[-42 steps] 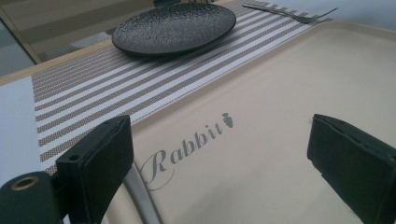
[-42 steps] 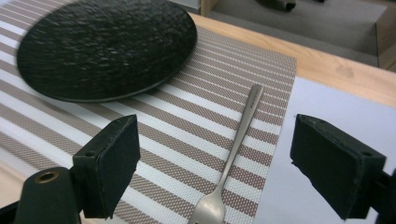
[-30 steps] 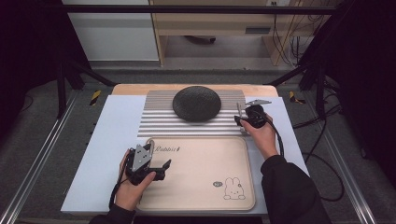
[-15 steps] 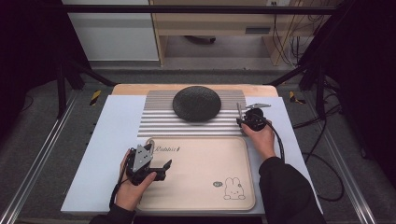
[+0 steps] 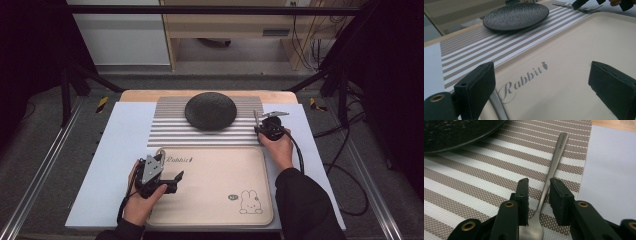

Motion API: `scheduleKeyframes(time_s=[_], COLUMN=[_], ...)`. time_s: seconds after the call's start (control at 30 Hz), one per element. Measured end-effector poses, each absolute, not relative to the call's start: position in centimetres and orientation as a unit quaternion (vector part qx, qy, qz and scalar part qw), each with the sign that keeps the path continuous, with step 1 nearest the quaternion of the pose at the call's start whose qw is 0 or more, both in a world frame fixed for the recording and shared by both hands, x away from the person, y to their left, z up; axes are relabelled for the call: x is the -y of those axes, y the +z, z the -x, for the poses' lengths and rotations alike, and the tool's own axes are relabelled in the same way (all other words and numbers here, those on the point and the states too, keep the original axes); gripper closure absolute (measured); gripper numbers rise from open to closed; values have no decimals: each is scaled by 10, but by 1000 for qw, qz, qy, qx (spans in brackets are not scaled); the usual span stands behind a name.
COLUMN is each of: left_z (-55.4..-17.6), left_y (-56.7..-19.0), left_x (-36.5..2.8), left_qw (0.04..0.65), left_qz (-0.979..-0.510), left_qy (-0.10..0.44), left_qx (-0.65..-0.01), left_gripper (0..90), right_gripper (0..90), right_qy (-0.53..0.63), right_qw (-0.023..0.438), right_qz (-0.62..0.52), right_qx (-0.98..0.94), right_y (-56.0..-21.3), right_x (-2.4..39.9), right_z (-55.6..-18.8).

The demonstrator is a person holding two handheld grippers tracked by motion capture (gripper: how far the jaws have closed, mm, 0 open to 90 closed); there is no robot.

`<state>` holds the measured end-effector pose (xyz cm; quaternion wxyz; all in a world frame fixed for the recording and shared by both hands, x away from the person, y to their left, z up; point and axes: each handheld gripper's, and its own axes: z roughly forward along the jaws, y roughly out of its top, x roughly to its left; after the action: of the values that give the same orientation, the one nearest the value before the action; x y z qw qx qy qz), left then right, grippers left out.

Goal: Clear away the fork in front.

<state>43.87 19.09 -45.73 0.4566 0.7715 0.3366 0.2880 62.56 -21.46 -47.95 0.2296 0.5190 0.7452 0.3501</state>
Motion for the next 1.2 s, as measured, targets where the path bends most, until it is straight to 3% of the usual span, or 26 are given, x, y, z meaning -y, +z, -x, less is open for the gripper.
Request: scheduleKeyframes(time_s=[0.17,0.27,1.2], left_z=[-439,-439,-438], left_y=[-457,-458,-457], left_x=[-192,-192,-190], left_qw=[455,453,454], left_qz=[-771,-771,-774], left_qy=[291,290,287], left_qx=[-339,-340,-336], left_gripper=[74,75,80], right_gripper=[732,805,850], right_qy=[348,348,363], right_qw=[235,241,232], right_qz=[-516,-516,-531], right_qx=[-746,-745,-730], right_y=[-482,-483,-485], right_x=[212,212,217], right_z=[-626,-625,-625])
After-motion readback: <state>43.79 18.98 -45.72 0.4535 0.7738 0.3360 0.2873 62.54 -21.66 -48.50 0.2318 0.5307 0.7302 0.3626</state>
